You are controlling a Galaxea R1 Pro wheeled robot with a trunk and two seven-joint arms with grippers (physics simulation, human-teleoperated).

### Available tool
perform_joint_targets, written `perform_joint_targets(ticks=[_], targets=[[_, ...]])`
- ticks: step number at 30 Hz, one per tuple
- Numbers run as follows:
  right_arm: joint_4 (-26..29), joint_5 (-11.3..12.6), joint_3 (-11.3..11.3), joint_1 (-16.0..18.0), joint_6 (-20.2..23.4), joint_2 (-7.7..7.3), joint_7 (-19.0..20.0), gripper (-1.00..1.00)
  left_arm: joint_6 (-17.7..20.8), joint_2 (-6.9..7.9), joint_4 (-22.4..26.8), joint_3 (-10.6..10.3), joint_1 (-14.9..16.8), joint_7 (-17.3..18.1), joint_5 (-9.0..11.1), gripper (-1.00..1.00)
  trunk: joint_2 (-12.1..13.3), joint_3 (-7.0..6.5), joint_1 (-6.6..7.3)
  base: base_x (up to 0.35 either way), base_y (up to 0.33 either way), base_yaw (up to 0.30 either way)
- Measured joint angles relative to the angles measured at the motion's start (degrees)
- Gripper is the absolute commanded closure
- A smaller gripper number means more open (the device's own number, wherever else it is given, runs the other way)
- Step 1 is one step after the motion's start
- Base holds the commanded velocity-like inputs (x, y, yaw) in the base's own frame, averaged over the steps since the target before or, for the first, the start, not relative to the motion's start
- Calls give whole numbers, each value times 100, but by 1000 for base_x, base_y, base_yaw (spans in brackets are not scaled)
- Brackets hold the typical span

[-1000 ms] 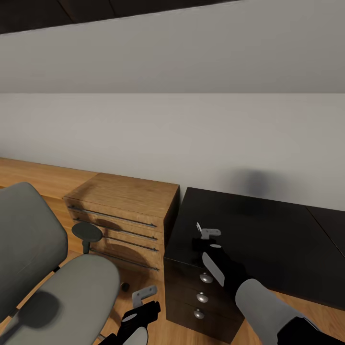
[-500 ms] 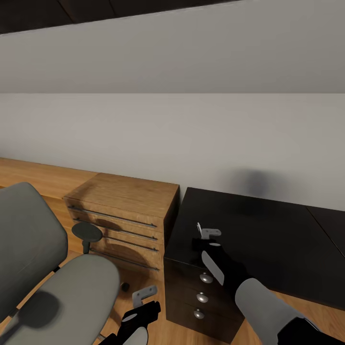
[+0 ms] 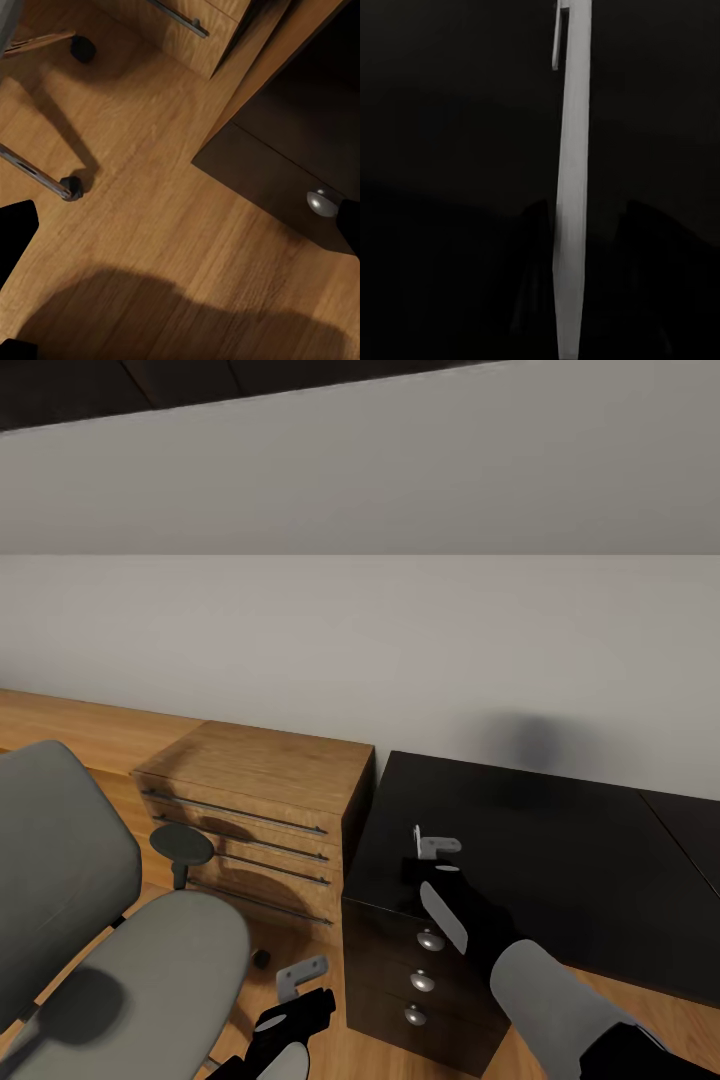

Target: In the bedroom, organize the workspace by keeping the computer under the desk, ensuring the monitor is on the desk, placing the keyboard on the desk next to the monitor, placing the mouse on the desk next to the keyboard, moving the folder from the swivel chair onto the desk next to the mouse, stacking the notebook on top of the folder with the pen on top of the notebook, and positioning the swivel chair next to the desk.

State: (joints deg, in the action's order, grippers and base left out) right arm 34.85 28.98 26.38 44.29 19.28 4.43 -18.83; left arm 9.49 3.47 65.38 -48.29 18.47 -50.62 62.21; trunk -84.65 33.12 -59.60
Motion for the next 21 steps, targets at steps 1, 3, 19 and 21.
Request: perform_joint_targets(ticks=[1,3,19,21], targets=[[2,3,0,0,4,0,-7,100,0,0,0,0,0,0,0,-100,0,0,0,0,0,0],[16,20,2,0,29,3,-16,100,0,0,0,0,0,0,0,-100,0,0,0,0,0,0],[91,167,6,1,179,7,-248,100,0,0,0,1,0,0,0,-100,0,0,0,0,0,0],[103,169,6,1,209,7,-260,100,0,0,0,1,0,-1,0,-100,0,0,0,0,0,0]])
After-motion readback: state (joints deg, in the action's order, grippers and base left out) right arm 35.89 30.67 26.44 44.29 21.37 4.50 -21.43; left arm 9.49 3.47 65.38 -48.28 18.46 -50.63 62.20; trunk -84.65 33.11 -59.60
